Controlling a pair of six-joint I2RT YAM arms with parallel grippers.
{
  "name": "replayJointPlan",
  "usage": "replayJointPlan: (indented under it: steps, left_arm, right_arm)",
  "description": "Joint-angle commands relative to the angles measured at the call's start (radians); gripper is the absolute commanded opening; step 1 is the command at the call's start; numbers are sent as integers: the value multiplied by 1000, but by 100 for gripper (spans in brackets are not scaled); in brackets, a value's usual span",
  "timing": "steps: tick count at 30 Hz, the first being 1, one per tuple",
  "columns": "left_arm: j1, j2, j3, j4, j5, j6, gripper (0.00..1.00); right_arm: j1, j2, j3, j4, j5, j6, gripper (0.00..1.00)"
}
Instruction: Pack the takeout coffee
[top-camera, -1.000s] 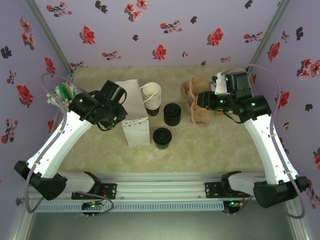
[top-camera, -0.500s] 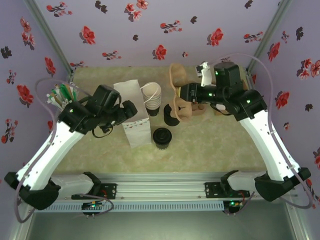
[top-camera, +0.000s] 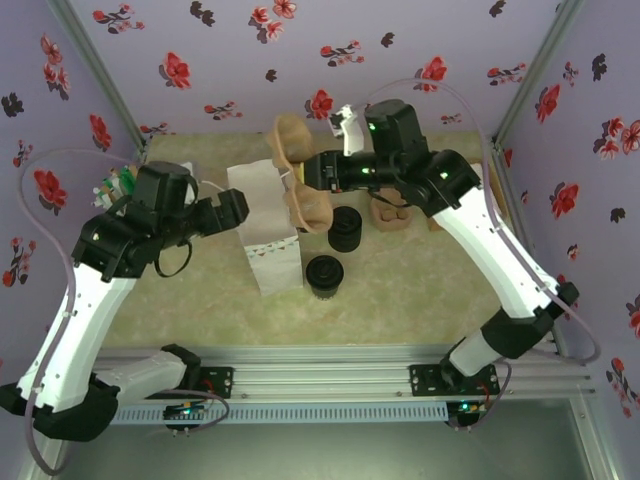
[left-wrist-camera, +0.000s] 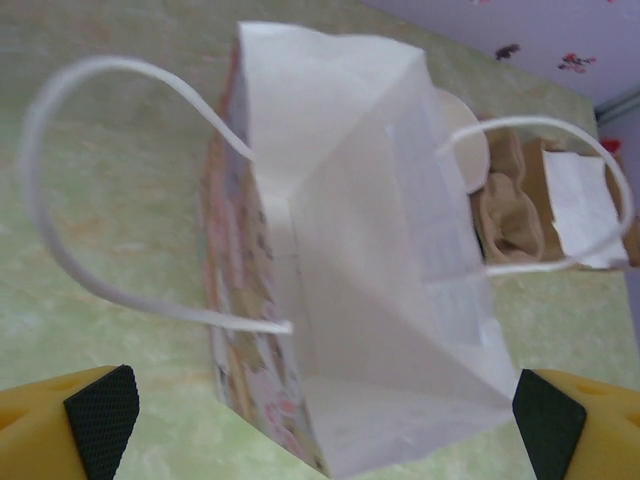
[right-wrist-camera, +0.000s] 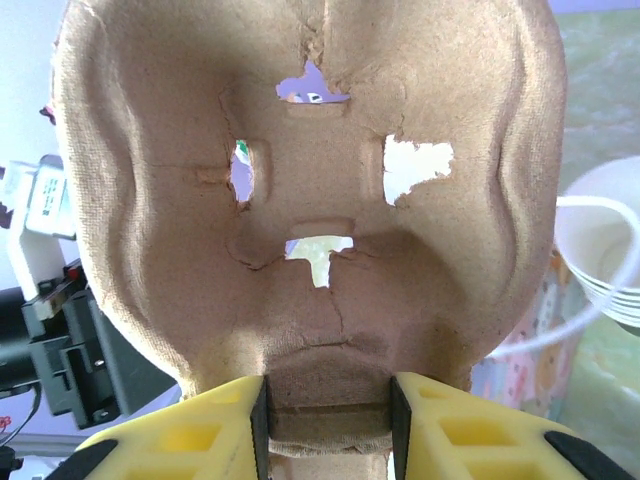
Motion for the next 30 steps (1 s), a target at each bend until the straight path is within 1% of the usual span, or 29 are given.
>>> replayJointPlan:
  steps: [1,3,8,12,14,18,24,30]
  left_arm:
    - [82,9,19,39,49,102,99]
    - [153,9,8,58,108,116,99]
    - [288,11,-48,117,274,116,99]
    - [359,-9,-104,191,404,104,99]
    - [374,-25,-134,236,436,95,99]
    - [395,-51,-184,268,450,81,99]
    - [412,-94,-242,296,453,90,99]
    - [426,-116,-276,307,452,101,99]
  right_arm:
    - [29,46,87,-16,32,23,35]
    - [44,87,131,-23,39,26,35]
    - [68,183,220,-55,41,34,35]
    - [78,269,304,-109,28,45,35]
    - [82,310,345,-135,23,47,35]
    - [86,386,423,-193,20,52,35]
    - [86,504,572,-331,39,58,35]
    - [86,554,592,-354,45,75,34]
